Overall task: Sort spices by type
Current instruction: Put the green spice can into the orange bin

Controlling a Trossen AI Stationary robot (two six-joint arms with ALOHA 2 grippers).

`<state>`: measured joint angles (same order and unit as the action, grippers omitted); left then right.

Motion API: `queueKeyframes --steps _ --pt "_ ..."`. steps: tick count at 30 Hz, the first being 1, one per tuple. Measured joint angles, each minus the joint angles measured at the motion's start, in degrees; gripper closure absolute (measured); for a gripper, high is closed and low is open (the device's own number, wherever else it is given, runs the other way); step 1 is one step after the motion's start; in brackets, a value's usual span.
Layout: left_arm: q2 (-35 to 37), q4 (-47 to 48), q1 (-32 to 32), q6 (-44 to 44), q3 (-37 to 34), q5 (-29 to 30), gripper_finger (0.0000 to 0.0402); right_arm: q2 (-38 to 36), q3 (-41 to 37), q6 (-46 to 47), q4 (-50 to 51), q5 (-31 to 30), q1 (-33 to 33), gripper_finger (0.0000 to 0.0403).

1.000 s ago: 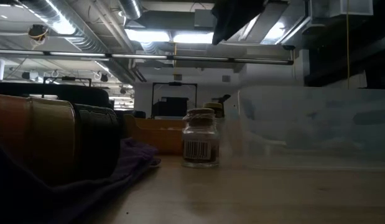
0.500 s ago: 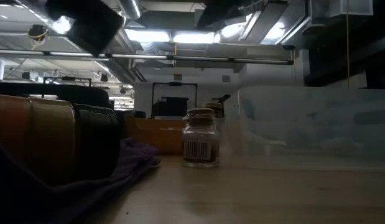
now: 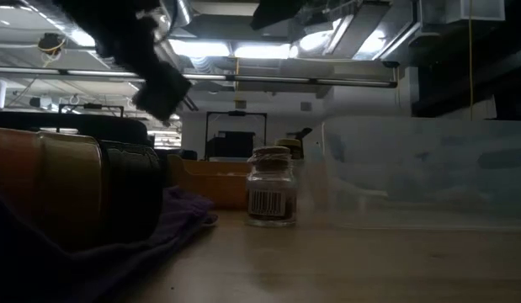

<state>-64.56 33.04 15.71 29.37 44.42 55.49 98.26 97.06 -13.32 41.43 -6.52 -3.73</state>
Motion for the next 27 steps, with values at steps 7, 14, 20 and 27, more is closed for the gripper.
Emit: queueKeyframes --steps 7,14,20,27 --pt "1.7 -18.9 -5.1 -11.0 -8.6 -6.6 0.0304 -0.1 0.0 0.0 1.2 0.0 0.0 0.0162" --pt "1.7 -32.4 -13.3 -21.4 -13.7 -19.5 0.0304 -0.1 0.0 0.0 1.2 -0.1 0.0 0.0162" --pt "1.7 -39.2 -20.1 -26.5 -16.7 -29.4 0.0304 -0.2 0.0 0.0 2.1 -0.1 0.0 0.0162" --pt "1.7 -46.2 -25.8 -28.4 -20.8 -37.7 0.0304 -0.2 0.0 0.0 2.1 -0.1 0.0 0.0162"
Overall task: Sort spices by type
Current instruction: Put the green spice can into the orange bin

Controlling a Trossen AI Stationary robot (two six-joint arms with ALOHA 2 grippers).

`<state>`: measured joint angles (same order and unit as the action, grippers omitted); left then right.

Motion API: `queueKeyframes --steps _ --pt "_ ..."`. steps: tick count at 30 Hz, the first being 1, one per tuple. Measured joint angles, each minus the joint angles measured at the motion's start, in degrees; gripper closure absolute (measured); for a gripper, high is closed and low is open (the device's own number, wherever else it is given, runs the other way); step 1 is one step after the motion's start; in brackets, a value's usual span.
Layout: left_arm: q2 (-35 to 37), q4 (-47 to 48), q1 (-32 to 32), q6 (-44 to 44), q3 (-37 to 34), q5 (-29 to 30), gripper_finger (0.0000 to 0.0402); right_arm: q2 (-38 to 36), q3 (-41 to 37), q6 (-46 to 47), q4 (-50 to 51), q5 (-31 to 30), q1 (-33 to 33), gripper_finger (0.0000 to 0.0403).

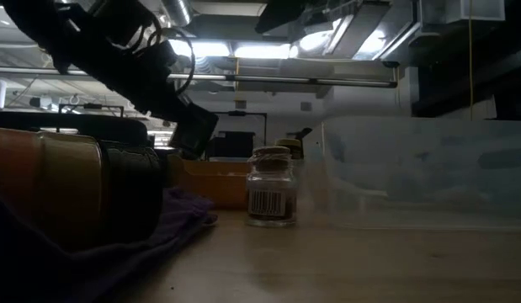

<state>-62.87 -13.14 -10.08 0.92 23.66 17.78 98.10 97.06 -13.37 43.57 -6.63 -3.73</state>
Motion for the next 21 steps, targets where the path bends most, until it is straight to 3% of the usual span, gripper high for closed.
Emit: queueKeyframes --steps 9,21 --pt "0.0 -2.8 -2.7 -2.1 -3.7 -3.8 0.0304 0.0 0.0 0.0 0.0 0.0 0.0 0.0162" --pt "-2.0 -2.5 -3.1 -4.4 -3.7 -3.9 0.0304 0.0 0.0 0.0 -0.2 0.0 0.0 0.0162"
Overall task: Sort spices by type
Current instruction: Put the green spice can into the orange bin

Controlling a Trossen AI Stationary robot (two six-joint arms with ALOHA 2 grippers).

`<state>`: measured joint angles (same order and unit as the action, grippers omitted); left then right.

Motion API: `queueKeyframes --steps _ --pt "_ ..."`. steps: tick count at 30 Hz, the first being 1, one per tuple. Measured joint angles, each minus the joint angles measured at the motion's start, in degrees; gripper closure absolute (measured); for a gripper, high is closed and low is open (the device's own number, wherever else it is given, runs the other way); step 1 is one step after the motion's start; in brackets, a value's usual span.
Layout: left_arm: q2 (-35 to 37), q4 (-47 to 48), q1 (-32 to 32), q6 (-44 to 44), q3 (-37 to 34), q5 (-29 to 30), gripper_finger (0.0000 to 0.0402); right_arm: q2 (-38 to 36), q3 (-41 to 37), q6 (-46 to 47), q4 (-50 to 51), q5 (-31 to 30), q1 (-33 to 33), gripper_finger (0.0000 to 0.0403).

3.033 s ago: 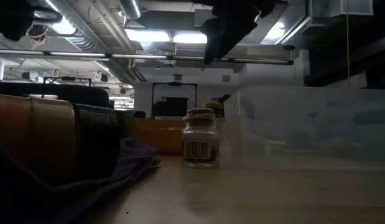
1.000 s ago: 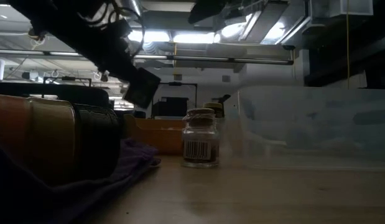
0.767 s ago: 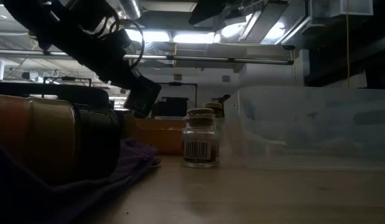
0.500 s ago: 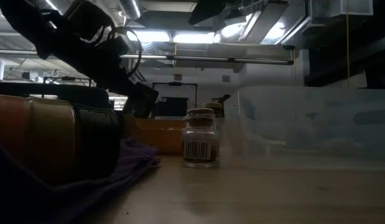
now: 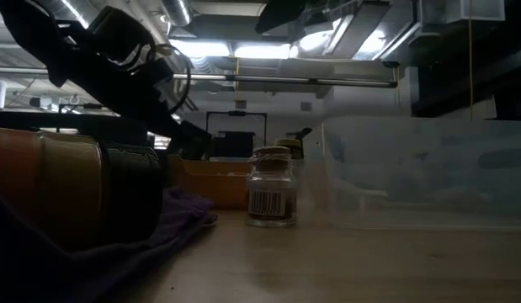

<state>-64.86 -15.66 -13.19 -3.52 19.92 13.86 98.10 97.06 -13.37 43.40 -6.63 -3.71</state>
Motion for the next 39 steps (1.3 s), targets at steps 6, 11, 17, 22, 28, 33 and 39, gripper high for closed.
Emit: queueKeyframes --steps 6,11,17,22,28,33,39 --pt "-1.8 0.1 0.0 0.0 0.0 0.0 0.0304 0.0 0.0 0.0 0.0 0.1 0.0 0.0162" --pt "-2.1 0.0 0.0 0.1 0.0 0.0 0.0304 0.0 0.0 0.0 0.0 0.1 0.0 0.0162" --pt "-2.1 0.1 0.0 0.1 0.0 0.0 0.0286 0.0 0.0 0.0 0.0 0.1 0.0 0.0162" --pt "-2.1 0.1 0.0 0.5 0.0 0.0 0.0251 0.0 0.0 0.0 0.0 0.1 0.0 0.0162" --pt "-2.1 -0.1 0.1 0.7 0.0 0.0 0.0235 0.0 0.0 0.0 0.2 0.1 0.0 0.0162" --pt "-2.1 0.0 0.1 0.9 0.0 0.0 0.0234 0.0 0.0 0.0 0.6 0.2 0.0 0.0162" --pt "-1.2 0.1 0.1 2.5 0.6 0.0 0.0233 0.0 0.0 0.1 0.9 0.2 0.0 0.0162"
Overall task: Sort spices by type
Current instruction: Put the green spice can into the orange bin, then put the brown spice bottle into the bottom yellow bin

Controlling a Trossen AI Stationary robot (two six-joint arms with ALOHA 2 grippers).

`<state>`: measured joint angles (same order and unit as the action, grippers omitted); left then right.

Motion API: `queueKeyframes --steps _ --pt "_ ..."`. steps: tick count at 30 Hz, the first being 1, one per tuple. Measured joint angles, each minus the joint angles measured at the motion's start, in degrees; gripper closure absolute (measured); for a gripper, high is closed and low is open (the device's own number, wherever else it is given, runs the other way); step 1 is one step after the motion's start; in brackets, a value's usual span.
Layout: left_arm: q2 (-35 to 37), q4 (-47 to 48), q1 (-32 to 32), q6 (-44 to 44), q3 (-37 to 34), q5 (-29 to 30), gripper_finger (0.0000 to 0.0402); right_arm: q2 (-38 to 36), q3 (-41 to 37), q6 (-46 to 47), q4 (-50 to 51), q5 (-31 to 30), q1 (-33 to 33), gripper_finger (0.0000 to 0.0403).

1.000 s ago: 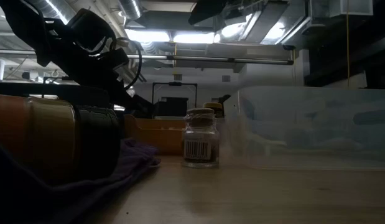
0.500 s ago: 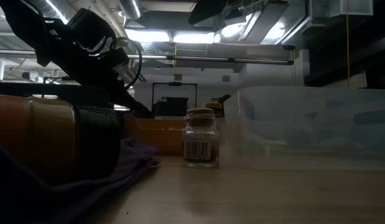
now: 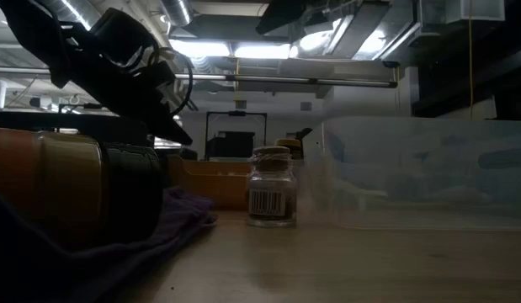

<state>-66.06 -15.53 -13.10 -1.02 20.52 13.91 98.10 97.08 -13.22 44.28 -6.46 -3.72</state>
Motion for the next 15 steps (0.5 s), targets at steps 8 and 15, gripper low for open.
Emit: queueKeyframes --steps 8,15 --pt "4.7 -0.1 0.1 1.2 2.5 0.0 0.0233 0.1 -0.1 0.2 2.8 8.8 -0.1 0.0162" --pt "8.7 0.0 2.3 4.1 3.0 0.0 0.0233 1.7 -2.4 0.2 2.7 15.5 -3.4 0.0162"
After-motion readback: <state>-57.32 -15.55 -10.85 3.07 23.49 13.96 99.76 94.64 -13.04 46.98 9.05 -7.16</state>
